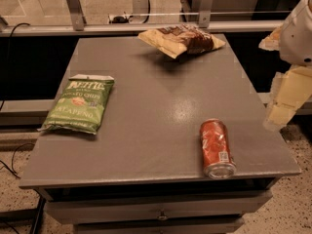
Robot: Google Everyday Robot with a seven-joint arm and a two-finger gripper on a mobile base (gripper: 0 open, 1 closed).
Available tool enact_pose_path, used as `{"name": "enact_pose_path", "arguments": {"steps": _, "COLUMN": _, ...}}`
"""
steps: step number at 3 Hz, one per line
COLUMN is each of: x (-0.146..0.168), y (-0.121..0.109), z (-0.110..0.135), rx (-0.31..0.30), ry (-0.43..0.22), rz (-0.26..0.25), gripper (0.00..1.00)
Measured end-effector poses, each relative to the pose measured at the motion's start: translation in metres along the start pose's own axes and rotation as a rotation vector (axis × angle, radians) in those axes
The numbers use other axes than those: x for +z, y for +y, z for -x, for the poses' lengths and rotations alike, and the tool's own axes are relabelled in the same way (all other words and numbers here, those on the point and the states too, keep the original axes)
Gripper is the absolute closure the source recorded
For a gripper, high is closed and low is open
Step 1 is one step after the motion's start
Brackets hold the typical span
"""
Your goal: Place coke can upright
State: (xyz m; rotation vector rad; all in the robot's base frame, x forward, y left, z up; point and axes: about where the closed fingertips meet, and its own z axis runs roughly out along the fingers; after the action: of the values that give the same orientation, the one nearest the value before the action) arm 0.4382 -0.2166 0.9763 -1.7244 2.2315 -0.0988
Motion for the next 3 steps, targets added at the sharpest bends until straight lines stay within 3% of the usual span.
{"name": "enact_pose_path", "arguments": {"steps": 1, "x": 0.000, "y": 0.000, "z": 0.000, "rx": 0.000, "ry": 0.000, "rz": 0.000, "gripper": 0.00}}
{"name": "enact_pose_path", "arguments": {"steps": 2, "x": 0.008, "y": 0.006, "z": 0.003, "rx": 0.063, "ry": -0.005, "rz": -0.011, "gripper": 0.00}}
{"name": "enact_pose_path", "arguments": {"steps": 3, "x": 0.040, "y": 0.030, "z": 0.025, "rx": 0.218, "ry": 0.015, "rz": -0.062, "gripper": 0.00}}
